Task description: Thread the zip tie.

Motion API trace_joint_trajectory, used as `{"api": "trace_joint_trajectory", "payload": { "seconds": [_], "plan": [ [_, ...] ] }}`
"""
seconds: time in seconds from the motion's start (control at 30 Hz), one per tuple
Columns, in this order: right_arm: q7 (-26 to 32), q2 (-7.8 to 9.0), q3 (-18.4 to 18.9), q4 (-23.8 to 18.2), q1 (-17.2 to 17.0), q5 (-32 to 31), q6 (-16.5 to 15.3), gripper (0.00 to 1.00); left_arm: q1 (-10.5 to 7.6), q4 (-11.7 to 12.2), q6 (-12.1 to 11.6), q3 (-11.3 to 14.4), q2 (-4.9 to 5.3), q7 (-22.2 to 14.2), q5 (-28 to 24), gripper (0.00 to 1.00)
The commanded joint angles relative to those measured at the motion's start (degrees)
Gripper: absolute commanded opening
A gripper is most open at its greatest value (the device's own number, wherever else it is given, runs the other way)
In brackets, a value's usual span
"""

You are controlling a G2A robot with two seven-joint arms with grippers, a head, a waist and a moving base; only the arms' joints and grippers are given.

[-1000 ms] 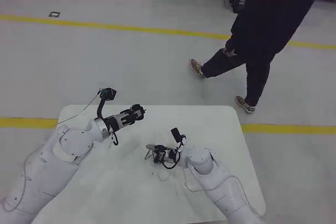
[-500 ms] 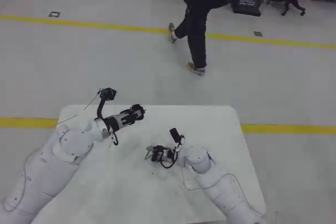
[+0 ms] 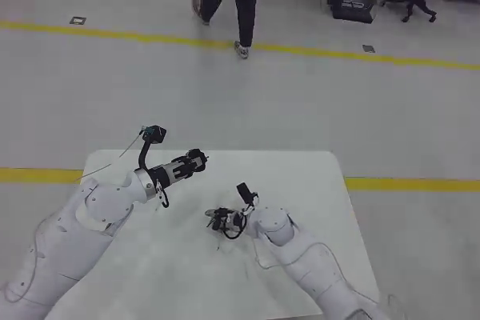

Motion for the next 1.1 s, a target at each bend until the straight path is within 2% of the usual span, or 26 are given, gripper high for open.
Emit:
{"api": "trace_joint_trajectory", "payload": {
  "seconds": [0.0, 0.1, 0.27, 0.53, 0.67, 0.73, 0.83, 1.07],
  "plan": [
    [-0.19, -0.06, -0.16, 0.14, 0.17, 0.08, 0.0, 0.29, 0.0, 0.0, 0.0, 0.0, 0.0, 0.0, 0.0, 0.0],
    [-0.45, -0.08, -0.28, 0.2, 0.3, 0.14, 0.0, 0.17, 0.0, 0.0, 0.0, 0.0, 0.0, 0.0, 0.0, 0.0],
    [-0.38, 0.07, -0.11, 0.03, 0.27, 0.06, 0.0, 0.07, 0.0, 0.0, 0.0, 0.0, 0.0, 0.0, 0.0, 0.0],
    [0.05, 0.52, 0.46, -1.04, -0.45, -0.29, 0.0, 0.11, 0.0, 0.0, 0.0, 0.0, 0.0, 0.0, 0.0, 0.0],
    [0.45, 0.74, 0.65, -1.32, -0.85, -0.42, 0.0, 0.23, 0.0, 0.0, 0.0, 0.0, 0.0, 0.0, 0.0, 0.0],
    [0.56, 0.8, 0.69, -1.35, -1.01, -0.39, 0.0, 0.25, 0.0, 0.0, 0.0, 0.0, 0.0, 0.0, 0.0, 0.0],
    [0.56, 0.9, 0.79, -1.58, -1.23, -0.29, 0.0, 0.23, 0.0, 0.0, 0.0, 0.0, 0.0, 0.0, 0.0, 0.0],
    [0.24, 1.29, 1.49, -2.95, -2.19, -0.22, 0.0, 0.1, 0.0, 0.0, 0.0, 0.0, 0.0, 0.0, 0.0, 0.0]
  ]
}}
